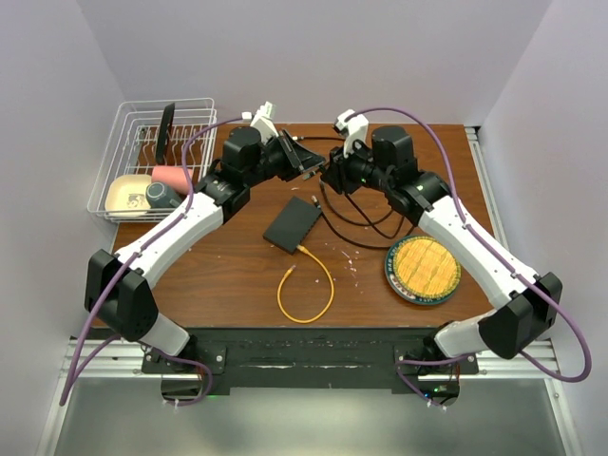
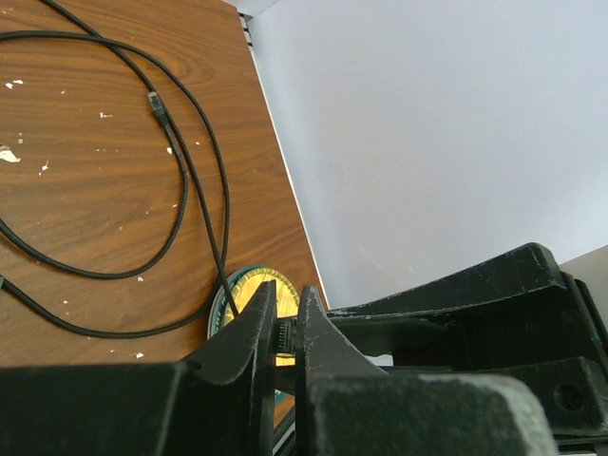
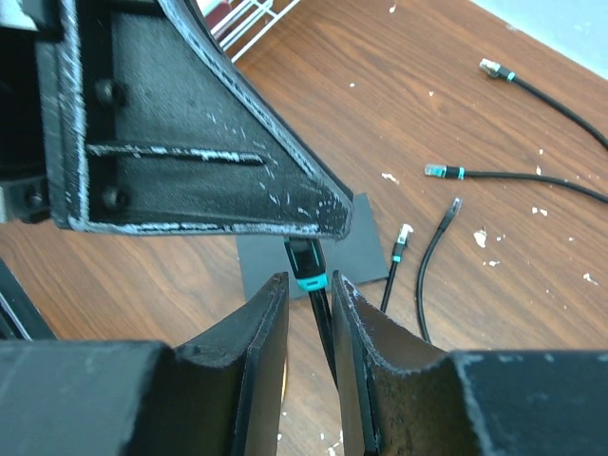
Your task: Insert the plug into the switch port
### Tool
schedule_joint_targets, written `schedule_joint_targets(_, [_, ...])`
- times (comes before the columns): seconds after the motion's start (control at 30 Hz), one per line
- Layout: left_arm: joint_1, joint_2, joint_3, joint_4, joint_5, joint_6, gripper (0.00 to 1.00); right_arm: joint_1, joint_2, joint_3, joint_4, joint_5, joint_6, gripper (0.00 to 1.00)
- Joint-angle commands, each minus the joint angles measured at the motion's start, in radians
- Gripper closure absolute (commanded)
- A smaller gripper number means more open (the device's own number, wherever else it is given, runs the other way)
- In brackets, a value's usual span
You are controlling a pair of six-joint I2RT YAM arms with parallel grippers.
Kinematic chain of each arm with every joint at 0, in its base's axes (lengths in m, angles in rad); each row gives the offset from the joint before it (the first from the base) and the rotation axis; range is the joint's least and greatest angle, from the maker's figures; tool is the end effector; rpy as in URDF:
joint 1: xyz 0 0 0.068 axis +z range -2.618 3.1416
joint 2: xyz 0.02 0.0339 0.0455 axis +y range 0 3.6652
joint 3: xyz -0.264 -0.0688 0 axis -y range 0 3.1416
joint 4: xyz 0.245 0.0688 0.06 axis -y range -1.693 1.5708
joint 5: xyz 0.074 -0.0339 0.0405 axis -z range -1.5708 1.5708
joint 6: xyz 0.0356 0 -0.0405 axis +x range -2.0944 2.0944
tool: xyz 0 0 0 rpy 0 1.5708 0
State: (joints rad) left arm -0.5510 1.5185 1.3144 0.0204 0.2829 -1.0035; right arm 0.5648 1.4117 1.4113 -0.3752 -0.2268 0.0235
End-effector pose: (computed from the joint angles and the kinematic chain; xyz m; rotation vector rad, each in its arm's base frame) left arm 0.3055 -0.1994 0.3665 -0.2123 1.9506 -1.3338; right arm 0.2697 0.1803 0.3942 -0.6771 1.8665 0.6064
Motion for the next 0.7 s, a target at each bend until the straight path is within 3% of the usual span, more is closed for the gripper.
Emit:
schedule_joint_targets(0.0, [-0.001, -0.024, -0.003, 0.049, 0.016, -0.006, 1.00, 0.006, -0.036, 0.002, 0.059, 0.001, 0.016, 0.71])
schedule_joint_targets(0.07, [-0.001, -0.027, -0.003, 0.047, 0.018, -0.004, 1.00, 0.004, -0.034, -0.002, 0.065, 0.004, 0.021, 0.76])
schedule_joint_targets(0.1, [-0.003, -0.029, -0.004, 0.047, 0.015, -0.003, 1.00, 0.004, -0.033, -0.003, 0.064, 0.003, 0.020, 0.95])
schedule_joint_targets(0.13, [-0.001, -0.030, -0.006, 0.047, 0.013, -0.001, 1.00, 0.006, -0.031, -0.005, 0.065, 0.003, 0.019, 1.00])
schedule_joint_targets(0.33, [0.003, -0.049, -0.017, 0.050, -0.004, 0.023, 1.00, 0.004, -0.033, -0.029, 0.056, 0.017, 0.003, 1.00])
schedule_joint_targets(0.43, [0.020, -0.067, -0.017, 0.052, -0.010, 0.080, 0.65, 0.006, -0.039, -0.044, 0.048, 0.024, -0.007, 1.00])
schedule_joint_targets(0.47, [0.028, -0.075, -0.017, 0.043, -0.020, 0.094, 0.43, 0.004, -0.039, -0.048, 0.044, 0.024, -0.013, 1.00])
schedule_joint_targets(0.53, [0.062, -0.098, -0.020, 0.030, -0.030, 0.137, 0.27, 0.004, -0.042, -0.057, 0.032, 0.023, -0.017, 1.00])
schedule_joint_targets(0.57, [0.077, -0.106, -0.020, 0.009, -0.037, 0.149, 0.10, 0.006, -0.043, -0.067, 0.029, 0.024, -0.019, 1.00])
schedule_joint_targets(0.6, [0.109, -0.121, -0.021, -0.003, -0.044, 0.173, 0.01, 0.004, -0.045, -0.071, 0.025, 0.024, -0.017, 1.00])
schedule_joint_targets(0.67, [0.146, -0.136, -0.032, -0.019, -0.042, 0.196, 0.00, 0.004, -0.051, -0.095, 0.022, 0.023, -0.019, 1.00])
